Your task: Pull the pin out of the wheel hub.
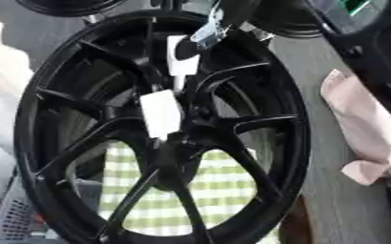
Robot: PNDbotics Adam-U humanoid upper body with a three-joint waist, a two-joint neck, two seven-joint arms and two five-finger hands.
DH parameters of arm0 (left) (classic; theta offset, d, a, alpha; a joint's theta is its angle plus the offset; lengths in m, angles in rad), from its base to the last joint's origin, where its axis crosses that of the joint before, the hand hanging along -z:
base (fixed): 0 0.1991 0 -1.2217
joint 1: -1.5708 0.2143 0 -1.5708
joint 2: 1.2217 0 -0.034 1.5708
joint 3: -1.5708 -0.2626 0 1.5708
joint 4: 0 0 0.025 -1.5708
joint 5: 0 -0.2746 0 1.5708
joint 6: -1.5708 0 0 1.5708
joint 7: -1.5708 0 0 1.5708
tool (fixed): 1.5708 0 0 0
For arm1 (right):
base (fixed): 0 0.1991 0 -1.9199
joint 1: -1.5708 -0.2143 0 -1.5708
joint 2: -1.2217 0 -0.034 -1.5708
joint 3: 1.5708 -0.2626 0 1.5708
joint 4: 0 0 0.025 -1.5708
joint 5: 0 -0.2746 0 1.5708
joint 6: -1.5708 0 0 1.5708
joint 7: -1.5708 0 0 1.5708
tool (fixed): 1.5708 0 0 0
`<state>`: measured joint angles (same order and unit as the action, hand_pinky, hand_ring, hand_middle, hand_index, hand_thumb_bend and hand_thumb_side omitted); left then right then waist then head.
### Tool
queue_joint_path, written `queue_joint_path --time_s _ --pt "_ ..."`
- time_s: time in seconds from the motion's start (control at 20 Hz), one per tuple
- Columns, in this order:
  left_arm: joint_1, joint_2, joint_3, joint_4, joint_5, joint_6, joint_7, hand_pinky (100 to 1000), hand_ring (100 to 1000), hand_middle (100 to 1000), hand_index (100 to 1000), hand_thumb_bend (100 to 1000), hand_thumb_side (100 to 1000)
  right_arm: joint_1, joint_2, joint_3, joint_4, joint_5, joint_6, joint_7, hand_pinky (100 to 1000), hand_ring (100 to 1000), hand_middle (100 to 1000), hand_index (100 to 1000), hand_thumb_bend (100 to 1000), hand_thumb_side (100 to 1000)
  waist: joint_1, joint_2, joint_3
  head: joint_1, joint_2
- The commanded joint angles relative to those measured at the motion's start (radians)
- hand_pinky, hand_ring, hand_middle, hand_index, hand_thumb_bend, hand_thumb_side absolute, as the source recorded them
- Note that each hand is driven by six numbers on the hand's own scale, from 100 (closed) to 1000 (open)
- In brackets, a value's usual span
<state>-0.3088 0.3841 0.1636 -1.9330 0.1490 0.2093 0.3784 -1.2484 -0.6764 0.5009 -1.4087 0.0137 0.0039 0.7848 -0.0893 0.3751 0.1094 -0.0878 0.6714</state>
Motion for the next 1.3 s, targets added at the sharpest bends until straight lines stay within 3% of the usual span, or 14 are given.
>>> queue_joint_path --time_s 0.05,0.45,0.9,1.3 --pt "-0.011 0.007 0.007 -0.011 0.002 0.003 0.002 576 589 526 669 741 462 -0.019 -0.013 -0.005 -0.023 -0.003 0.024 0.002 855 764 722 819 645 436 0.008 -0.034 -0.002 0.002 0.009" --pt "-0.023 0.002 0.005 -0.016 0.004 0.001 0.003 577 589 525 668 739 463 0.008 -0.013 -0.007 0.006 0.104 0.008 -0.027 852 768 725 814 652 413 0.010 -0.029 0.004 0.003 0.017" --pt "-0.031 0.000 0.008 -0.021 0.007 0.001 0.007 578 588 525 668 738 463 0.020 -0.003 -0.001 0.043 0.147 -0.009 -0.007 849 767 721 812 650 413 0.003 -0.019 0.011 0.010 0.021" --pt "-0.030 0.000 0.011 -0.021 0.008 0.002 0.009 579 588 525 668 736 463 0.016 0.005 -0.001 0.065 0.126 0.016 0.011 811 709 598 724 638 390 -0.003 -0.014 0.014 0.013 0.026"
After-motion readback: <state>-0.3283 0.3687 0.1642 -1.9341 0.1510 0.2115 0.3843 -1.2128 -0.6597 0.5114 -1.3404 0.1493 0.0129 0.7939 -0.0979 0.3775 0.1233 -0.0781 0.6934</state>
